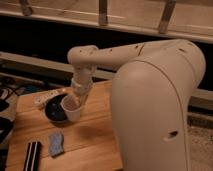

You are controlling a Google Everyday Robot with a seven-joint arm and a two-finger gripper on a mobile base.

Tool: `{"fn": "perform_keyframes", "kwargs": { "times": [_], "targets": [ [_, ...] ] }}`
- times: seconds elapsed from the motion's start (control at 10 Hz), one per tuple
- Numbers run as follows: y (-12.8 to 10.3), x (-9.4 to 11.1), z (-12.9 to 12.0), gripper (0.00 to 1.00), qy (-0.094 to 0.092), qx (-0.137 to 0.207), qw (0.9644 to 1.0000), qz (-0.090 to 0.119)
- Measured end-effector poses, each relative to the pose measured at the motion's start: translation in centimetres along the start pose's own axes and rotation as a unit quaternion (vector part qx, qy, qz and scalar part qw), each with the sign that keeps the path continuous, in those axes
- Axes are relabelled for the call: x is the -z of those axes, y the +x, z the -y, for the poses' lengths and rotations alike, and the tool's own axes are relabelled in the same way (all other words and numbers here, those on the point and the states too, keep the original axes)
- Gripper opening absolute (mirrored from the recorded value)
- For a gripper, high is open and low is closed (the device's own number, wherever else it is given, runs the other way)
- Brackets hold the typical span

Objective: Place the ceramic cup in the ceramic bowl

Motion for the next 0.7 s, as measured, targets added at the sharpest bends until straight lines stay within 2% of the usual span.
{"fn": "perform_keyframes", "kwargs": {
  "times": [0.2, 0.4, 0.7],
  "targets": [
    [-1.0, -0.5, -0.5, 0.0, -0.003, 0.005, 1.0, -0.002],
    [-1.7, -0.1, 0.4, 0.0, -0.004, 0.013, 0.9999, 0.003],
    [-4.8, -0.7, -1.8, 0.0, -0.007, 0.034, 0.9994, 0.002]
  ]
}}
